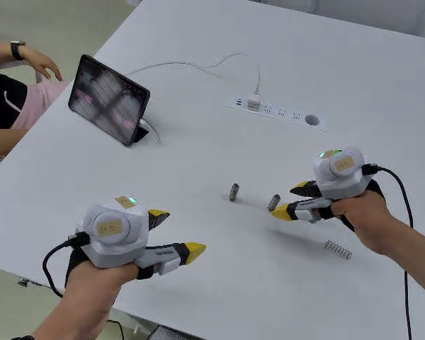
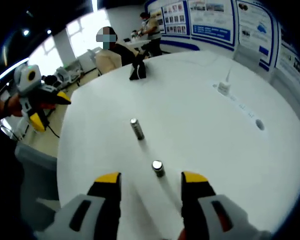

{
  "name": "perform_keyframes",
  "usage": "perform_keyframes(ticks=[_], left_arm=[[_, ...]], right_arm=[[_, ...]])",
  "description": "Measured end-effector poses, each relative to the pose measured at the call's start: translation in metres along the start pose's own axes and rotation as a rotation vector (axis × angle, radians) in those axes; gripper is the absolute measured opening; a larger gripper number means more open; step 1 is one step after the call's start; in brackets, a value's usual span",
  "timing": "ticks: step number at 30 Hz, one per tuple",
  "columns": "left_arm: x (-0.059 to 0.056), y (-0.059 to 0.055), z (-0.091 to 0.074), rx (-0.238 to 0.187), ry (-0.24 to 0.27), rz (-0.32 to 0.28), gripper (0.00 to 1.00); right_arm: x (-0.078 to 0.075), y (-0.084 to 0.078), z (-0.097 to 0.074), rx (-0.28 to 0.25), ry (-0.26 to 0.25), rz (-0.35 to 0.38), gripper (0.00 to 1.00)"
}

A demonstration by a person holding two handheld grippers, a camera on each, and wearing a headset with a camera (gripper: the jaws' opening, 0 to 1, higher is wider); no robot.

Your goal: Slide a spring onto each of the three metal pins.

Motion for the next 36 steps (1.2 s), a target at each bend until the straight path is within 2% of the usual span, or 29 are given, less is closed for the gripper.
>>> perform_keyframes(ticks=[6,17,36], left_arm=[[-0.001,0.002,0.001,-0.001,-0.004,0.002,0.59],[-0.004,0.005,0.004,-0.003,-0.011,0.004,0.59],[-0.010,0.011,0.008,-0.003,-0.019,0.016,0.59]], right_arm=[[0.006,-0.002,-0.003,-0.036,-0.001,0.030,0.52],[0.017,0.002,-0.016,-0.152,-0.001,0.125,0.55],[0.031,-0.011,-0.044,-0.240,-0.015,0.191,0.61]])
Point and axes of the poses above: the centre of the closed fingertips' face, and the gripper's own axes: z roughly forward along the fingers, x roughly to its left, y roughly out of its top, the point moved 6 cm from there along -z, roughly backward along the fingers, and after that the axes turned 1 degree about x, right-handed, at the moved point
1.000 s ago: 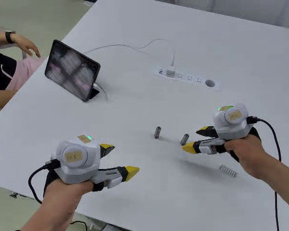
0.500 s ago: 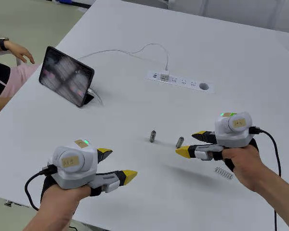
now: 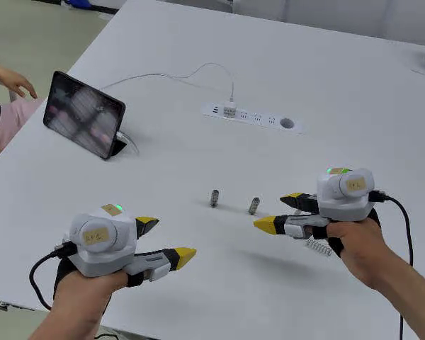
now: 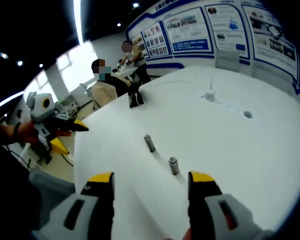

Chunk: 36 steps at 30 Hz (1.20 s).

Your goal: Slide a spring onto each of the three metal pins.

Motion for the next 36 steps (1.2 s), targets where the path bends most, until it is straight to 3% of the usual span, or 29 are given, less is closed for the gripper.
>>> perform_keyframes(ticks=[14,36], left_arm=[[-0.007,0.005,0.007,0.005,-0.016,0.019,0.60],[-0.017,0.013,0.025,0.019,-0.050,0.046,0.61]], right_arm=[[0.003,-0.013,-0.029,-0.040,-0.034,0.033,0.66],[0.002,-0.042,-0.063,-0.046,-0.081,0.077,0.73]])
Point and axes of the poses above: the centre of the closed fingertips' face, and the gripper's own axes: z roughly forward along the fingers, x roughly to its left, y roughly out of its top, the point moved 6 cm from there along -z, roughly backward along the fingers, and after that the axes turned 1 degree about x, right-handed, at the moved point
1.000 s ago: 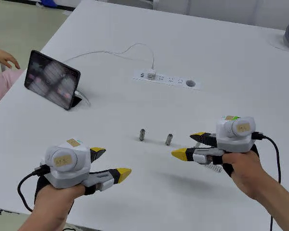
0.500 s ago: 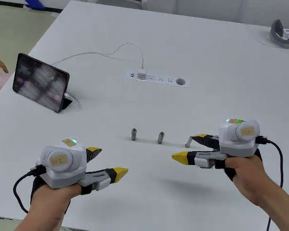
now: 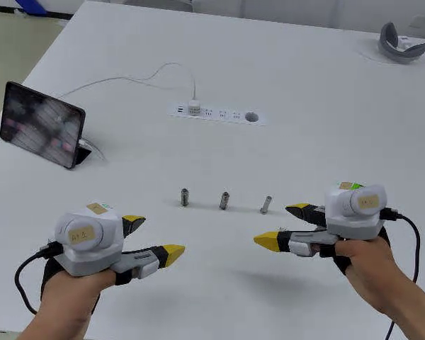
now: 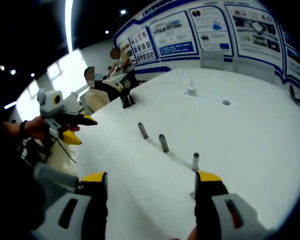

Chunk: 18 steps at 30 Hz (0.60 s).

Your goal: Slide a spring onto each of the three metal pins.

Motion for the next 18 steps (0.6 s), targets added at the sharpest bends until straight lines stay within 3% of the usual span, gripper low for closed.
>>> perform_keyframes(ticks=[18], left_arm=[[-0.015,0.009,0.027,0.039,-0.064,0.041,0.64]], right_arm=[[-0.007,-0.027,-0.028,-0.005,-0.056,0.052,0.78]])
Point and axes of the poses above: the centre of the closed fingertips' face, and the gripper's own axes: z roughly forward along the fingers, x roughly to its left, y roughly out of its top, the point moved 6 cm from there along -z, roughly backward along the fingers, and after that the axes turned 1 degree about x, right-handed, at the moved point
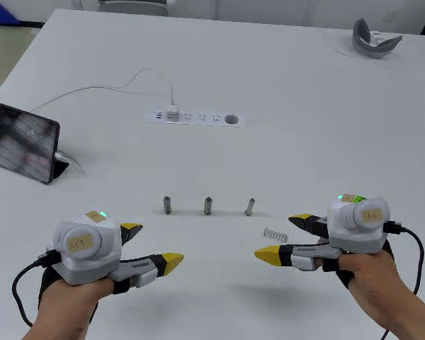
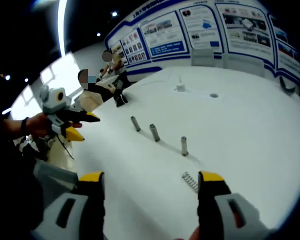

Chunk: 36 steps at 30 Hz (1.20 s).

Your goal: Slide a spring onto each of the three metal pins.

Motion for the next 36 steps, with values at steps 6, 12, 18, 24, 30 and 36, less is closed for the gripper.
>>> perform_keyframes(ticks=[6,12,18,24,30,36], left_arm=[[-0.009,0.004,0.015,0.017,-0.033,0.025,0.65],[-0.023,0.010,0.032,0.038,-0.085,0.060,0.67],[-0.036,0.018,0.048,0.058,-0.126,0.108,0.69],[-0.050,0.024,0.065,0.081,-0.177,0.164,0.72],[-0.063,0.027,0.078,0.111,-0.216,0.226,0.73],[-0.072,0.031,0.088,0.126,-0.246,0.269,0.73]], right_arm=[[-0.003,-0.009,-0.010,-0.003,-0.020,0.024,0.78],[-0.007,-0.015,-0.019,-0.014,-0.040,0.045,0.79],[-0.009,-0.021,-0.029,-0.016,-0.058,0.054,0.79],[-0.006,-0.028,-0.035,-0.009,-0.068,0.055,0.80],[-0.005,-0.032,-0.040,-0.008,-0.073,0.056,0.81],[-0.004,-0.036,-0.043,-0.007,-0.076,0.056,0.81]])
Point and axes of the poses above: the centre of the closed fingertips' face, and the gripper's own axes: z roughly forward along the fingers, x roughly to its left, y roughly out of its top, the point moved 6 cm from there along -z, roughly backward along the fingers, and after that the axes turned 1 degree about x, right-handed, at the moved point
